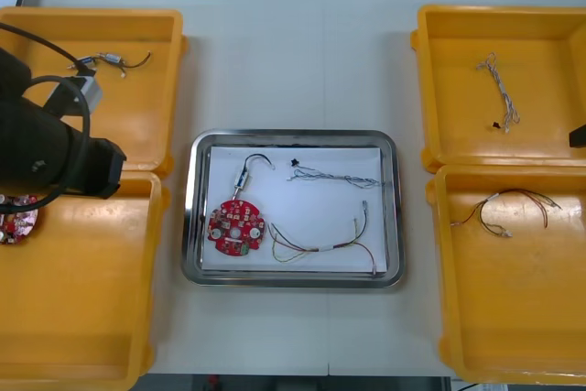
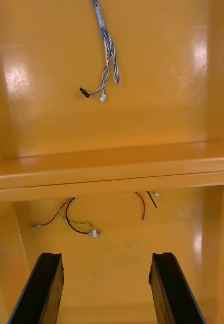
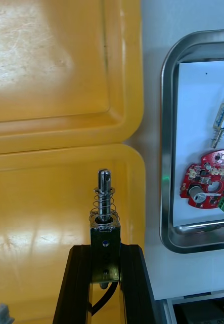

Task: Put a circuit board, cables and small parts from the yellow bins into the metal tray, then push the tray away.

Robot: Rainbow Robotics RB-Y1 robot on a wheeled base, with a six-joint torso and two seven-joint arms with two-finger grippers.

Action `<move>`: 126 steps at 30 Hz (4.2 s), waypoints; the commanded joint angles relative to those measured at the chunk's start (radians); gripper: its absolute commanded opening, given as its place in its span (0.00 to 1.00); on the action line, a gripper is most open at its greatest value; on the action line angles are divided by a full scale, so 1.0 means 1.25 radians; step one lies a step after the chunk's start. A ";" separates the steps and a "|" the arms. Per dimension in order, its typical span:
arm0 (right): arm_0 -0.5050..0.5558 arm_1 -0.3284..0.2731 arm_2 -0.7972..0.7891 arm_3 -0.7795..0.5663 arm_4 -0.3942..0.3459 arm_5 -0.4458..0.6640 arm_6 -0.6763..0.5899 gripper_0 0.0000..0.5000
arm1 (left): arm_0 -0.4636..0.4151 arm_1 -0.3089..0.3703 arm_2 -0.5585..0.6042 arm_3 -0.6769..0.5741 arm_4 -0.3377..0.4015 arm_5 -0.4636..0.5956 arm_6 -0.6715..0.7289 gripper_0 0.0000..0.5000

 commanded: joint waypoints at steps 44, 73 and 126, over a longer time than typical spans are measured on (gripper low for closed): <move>0.036 -0.038 -0.029 -0.026 -0.017 0.003 -0.001 1.00 | -0.270 -0.388 -0.382 0.262 -0.330 0.005 0.176 0.00; 0.036 -0.038 -0.029 -0.026 -0.017 0.003 -0.001 1.00 | -0.273 -0.423 -0.409 0.376 -0.416 -0.081 0.134 0.00; 0.036 -0.038 -0.029 -0.026 -0.017 0.003 -0.001 1.00 | -0.265 -0.429 -0.471 0.497 -0.460 -0.250 0.101 0.00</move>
